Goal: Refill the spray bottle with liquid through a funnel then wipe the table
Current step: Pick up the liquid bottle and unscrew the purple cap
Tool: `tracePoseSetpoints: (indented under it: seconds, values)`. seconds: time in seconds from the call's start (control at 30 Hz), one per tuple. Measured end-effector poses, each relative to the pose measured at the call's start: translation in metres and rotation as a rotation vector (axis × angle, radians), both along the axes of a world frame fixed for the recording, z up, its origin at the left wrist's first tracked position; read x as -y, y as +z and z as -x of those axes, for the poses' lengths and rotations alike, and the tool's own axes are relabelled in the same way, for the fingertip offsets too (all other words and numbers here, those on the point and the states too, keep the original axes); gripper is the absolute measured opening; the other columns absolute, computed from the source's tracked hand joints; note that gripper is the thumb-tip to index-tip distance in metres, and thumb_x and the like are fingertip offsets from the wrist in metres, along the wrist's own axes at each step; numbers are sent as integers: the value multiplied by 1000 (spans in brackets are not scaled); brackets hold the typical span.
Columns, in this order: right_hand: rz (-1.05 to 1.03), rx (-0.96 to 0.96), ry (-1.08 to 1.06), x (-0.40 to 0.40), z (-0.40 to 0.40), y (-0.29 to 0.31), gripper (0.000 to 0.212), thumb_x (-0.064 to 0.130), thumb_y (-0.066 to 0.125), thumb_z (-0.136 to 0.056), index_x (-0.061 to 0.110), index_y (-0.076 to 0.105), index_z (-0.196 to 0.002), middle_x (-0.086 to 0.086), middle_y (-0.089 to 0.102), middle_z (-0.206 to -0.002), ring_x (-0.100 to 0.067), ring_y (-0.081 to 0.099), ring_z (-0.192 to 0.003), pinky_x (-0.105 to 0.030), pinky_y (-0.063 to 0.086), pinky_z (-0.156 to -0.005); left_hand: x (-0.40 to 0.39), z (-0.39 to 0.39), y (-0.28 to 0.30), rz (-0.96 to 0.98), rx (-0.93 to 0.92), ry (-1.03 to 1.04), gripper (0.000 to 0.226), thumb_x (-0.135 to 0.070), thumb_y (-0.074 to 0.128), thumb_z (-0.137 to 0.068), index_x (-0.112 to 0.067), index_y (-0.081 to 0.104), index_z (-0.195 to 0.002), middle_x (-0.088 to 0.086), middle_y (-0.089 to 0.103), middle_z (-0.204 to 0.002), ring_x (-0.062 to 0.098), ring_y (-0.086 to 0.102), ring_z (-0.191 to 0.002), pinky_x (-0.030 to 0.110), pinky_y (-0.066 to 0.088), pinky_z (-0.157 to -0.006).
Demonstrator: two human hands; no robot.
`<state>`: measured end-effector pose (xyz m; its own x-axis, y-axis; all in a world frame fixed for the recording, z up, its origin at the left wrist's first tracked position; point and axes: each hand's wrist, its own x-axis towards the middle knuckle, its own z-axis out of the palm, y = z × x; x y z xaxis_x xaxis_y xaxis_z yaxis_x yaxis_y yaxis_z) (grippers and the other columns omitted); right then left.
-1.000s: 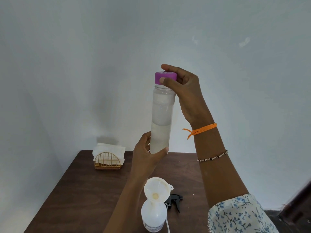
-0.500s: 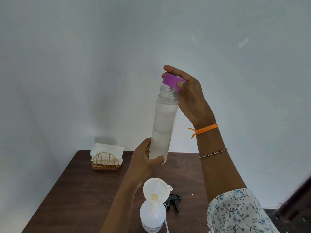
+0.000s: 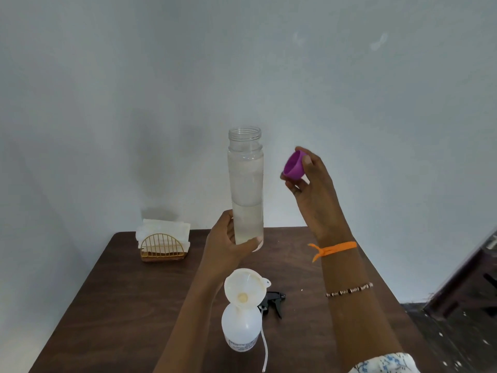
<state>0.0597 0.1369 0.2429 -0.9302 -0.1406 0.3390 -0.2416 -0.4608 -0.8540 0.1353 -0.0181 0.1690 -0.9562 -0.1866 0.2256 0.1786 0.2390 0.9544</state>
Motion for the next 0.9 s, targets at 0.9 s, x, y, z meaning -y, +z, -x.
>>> tracePoseSetpoints:
  seconds: [0.9]
  values:
    - [-1061,569,-312,-52,-66,-268,48,7,76,-68,8,48,-108,-3,54,-100,-22,55,-95,-30,44,-79,3,1,-30,-43,121,12,60,-14,80,-67,-19,50,-119,-4,62,-114,8,61,-102,23,50,-83]
